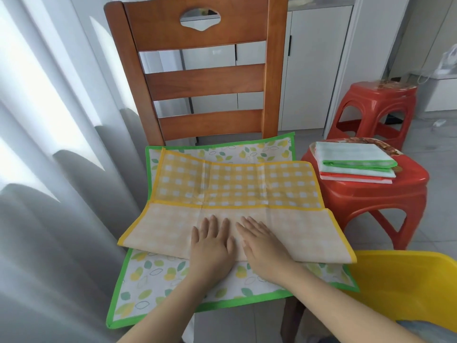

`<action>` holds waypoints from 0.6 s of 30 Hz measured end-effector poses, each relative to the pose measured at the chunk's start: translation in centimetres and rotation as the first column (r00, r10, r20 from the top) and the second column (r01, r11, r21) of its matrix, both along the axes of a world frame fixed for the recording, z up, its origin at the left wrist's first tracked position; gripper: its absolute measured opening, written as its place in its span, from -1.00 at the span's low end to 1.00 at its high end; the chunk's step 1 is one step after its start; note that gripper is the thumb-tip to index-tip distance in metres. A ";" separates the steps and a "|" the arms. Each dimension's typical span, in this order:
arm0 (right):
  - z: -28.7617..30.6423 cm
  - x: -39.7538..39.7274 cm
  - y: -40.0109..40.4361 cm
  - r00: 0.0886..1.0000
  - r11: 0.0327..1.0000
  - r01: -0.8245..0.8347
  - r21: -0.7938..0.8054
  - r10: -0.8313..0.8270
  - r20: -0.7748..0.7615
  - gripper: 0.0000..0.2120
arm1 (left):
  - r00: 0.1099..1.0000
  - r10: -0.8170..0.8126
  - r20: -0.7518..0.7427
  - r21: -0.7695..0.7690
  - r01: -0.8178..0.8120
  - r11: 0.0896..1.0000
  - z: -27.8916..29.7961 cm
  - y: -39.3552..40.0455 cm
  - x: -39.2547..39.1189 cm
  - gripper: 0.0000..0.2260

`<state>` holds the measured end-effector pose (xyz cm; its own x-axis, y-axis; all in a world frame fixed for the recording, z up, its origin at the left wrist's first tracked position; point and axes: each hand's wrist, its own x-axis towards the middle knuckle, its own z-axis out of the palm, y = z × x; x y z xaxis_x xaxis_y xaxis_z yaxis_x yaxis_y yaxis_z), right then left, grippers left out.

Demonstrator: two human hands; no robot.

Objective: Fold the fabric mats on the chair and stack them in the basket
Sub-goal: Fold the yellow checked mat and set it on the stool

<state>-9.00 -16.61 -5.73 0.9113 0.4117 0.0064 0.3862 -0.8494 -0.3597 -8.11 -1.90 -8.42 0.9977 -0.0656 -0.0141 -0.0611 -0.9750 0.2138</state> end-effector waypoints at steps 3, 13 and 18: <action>-0.9 0.7 1.4 1.000 0.998 0.026 -0.051 -0.026 0.001 -0.51 | 0.999 -0.029 -0.017 -0.014 0.028 1.000 0.2 1.0 0.0 -0.49; -1.2 0.4 1.6 0.999 0.983 0.040 -0.182 -0.042 -0.009 -0.49 | 0.992 0.111 -0.061 0.043 -0.109 0.993 0.5 12.6 0.8 -0.54; -0.6 1.2 1.9 0.997 0.985 0.071 -0.159 -0.076 -0.022 -0.50 | 0.993 0.079 -0.085 0.036 -0.076 0.996 0.6 12.7 1.0 -0.53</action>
